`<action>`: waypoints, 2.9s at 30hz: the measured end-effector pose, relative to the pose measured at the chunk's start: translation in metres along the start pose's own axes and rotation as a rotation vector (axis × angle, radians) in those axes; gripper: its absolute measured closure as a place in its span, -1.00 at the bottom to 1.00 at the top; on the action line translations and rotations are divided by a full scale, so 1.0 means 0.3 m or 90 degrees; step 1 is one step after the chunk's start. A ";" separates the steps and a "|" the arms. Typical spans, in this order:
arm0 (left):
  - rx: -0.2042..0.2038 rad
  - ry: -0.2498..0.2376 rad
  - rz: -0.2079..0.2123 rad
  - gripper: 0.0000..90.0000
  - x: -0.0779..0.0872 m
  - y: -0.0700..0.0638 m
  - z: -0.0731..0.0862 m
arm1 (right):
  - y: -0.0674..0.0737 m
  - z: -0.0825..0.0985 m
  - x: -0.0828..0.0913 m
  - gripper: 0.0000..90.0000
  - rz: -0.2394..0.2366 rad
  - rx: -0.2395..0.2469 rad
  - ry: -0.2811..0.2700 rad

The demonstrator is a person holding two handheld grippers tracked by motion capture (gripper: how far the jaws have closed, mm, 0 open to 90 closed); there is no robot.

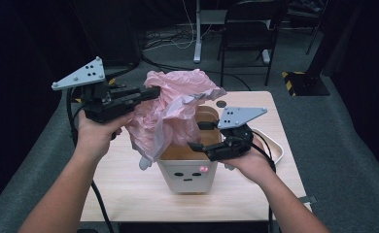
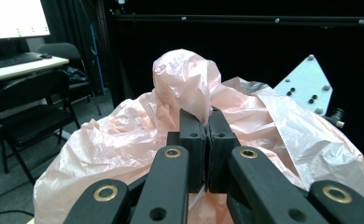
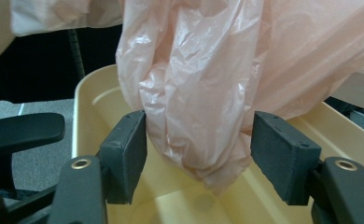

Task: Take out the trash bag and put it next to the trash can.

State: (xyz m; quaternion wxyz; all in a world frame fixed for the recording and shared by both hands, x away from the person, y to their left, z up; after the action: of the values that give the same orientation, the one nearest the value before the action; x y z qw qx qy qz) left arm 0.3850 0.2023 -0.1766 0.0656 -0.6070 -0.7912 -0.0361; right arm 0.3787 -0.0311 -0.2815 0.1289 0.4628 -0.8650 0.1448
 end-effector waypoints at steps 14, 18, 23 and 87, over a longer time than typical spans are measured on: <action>-0.007 0.008 0.012 0.95 -0.022 -0.009 -0.004 | 0.016 -0.020 0.014 0.73 -0.061 0.014 0.006; -0.013 0.010 0.015 0.96 -0.026 -0.017 -0.010 | 0.013 -0.018 0.023 0.86 -0.053 0.014 -0.002; -0.017 0.012 0.017 0.95 -0.033 -0.026 -0.013 | 0.011 -0.028 0.025 0.93 -0.044 0.016 -0.010; -0.054 0.001 -0.065 0.95 0.215 -0.064 -0.100 | 0.132 -0.314 -0.089 0.97 -0.073 0.066 -0.107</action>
State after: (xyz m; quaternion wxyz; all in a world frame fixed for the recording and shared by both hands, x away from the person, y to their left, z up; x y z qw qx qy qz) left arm 0.3518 0.2548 -0.1369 0.0384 -0.5680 -0.8188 -0.0731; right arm 0.3682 0.0452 -0.2092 0.0399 0.5280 -0.8363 0.1424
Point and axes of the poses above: each handheld gripper's, and its own axes: x roughly backward along the jaws, z roughly out of its underside, y roughly to its left, the point moved 4 cm from there along -x, roughly forward along the jaws, and after that the axes turned 12 degrees about z, right-handed, at the moved point
